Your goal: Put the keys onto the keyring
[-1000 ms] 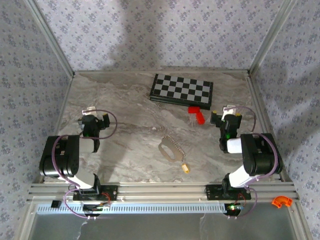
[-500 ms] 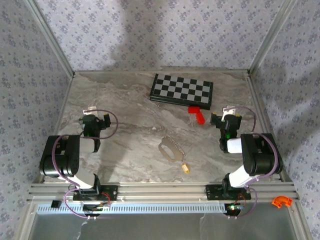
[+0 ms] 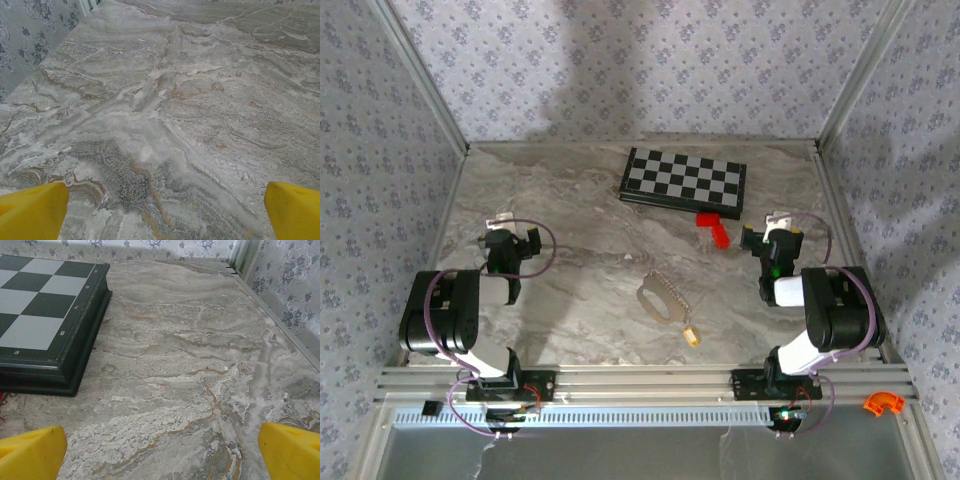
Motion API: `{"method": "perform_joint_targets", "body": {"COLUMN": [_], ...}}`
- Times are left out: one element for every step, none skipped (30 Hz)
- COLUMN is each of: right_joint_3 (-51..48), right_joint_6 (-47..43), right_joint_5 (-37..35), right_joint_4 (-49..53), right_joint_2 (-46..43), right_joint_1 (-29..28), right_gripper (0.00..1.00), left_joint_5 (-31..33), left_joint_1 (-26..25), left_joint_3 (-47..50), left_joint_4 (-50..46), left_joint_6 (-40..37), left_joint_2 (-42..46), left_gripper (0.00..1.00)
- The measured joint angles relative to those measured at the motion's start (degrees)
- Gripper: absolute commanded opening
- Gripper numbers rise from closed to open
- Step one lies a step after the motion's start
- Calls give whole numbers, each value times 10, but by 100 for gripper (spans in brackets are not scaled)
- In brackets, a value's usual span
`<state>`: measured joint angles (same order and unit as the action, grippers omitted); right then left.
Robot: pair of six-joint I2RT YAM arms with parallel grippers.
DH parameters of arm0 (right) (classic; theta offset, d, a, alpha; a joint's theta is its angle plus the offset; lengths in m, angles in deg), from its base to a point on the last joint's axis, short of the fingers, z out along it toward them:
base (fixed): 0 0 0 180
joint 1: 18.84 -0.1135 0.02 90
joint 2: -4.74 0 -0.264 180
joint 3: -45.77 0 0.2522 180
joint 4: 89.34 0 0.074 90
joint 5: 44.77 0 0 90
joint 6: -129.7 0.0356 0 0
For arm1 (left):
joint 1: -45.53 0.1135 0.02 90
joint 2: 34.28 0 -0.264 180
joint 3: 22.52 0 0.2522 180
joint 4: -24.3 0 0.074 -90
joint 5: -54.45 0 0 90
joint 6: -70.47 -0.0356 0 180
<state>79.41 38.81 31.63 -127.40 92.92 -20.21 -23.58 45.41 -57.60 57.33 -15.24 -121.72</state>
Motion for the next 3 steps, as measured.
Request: {"method": "perform_joint_targets", "body": {"right_joint_3": [0, 0, 0], "right_joint_6": [0, 0, 0], "right_joint_5": [0, 0, 0], "right_joint_4": [0, 0, 0], "right_joint_2": [0, 0, 0], "right_joint_1": [0, 0, 0], "right_gripper": [100, 100, 100], "left_joint_5": [0, 0, 0], "left_joint_1": [0, 0, 0], "left_joint_3": [0, 0, 0], "left_joint_4": [0, 0, 0], "left_joint_6": [0, 0, 0], "left_joint_2": [0, 0, 0], "left_gripper": [100, 100, 100]}}
